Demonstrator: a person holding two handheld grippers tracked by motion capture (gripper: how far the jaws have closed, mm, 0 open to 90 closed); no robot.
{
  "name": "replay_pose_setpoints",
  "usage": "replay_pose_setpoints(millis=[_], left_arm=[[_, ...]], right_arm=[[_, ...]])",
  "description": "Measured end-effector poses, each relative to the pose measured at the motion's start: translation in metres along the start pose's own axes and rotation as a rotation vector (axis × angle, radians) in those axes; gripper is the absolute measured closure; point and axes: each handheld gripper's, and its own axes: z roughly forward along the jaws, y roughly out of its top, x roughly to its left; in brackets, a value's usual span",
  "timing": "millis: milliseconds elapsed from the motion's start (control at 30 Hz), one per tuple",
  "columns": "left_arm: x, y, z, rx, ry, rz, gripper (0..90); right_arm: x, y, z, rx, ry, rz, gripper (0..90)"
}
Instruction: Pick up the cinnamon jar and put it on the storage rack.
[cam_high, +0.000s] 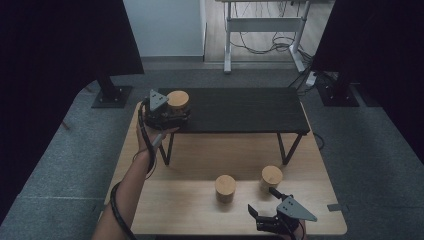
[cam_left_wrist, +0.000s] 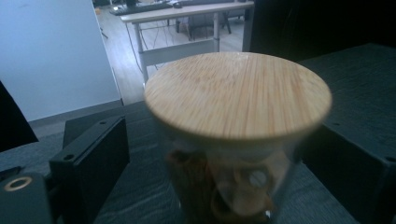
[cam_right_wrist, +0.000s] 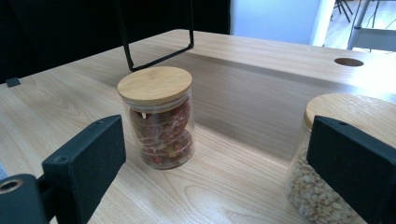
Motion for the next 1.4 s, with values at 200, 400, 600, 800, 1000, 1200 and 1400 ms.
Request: replay_pose_setpoints(millis=[200, 400, 600, 800, 1000, 1200, 1400], left_arm=[[0.001, -0.013, -0.014, -0.005, -0.003, 0.004, 7.3], [-0.002, -0.025, -0.025, -0.006, -0.002, 0.013, 7.3], [-0.01, -0.034, -0.034, -0.008, -0.006, 0.039, 7.4], [-0.017, -0.041, -0.043, -0.021, -0.027, 0.029, 7.3], [-0.026, -0.059, -0.06, -0.033, -0.064, 0.018, 7.5], [-0.033, -0.091, -0.071, -0.006, -0.051, 0.027, 7.6], [-0.037, -0.124, -0.077, 0.026, -0.038, 0.031, 7.6]], right_arm=[[0.001, -0.001, 0.001, 0.004, 0.003, -0.003, 4.0], [0.003, -0.001, 0.002, 0.011, 0.003, -0.01, 4.0], [0.003, -0.001, 0.002, 0.01, 0.0, -0.013, 4.0], [0.002, -0.001, 0.003, 0.01, 0.005, -0.01, 4.0], [0.003, 0.001, 0.004, 0.007, 0.016, -0.002, 4.1], [0.003, 0.0, 0.004, 0.009, 0.011, -0.006, 4.1], [0.005, -0.001, 0.007, 0.026, 0.007, -0.027, 4.1]])
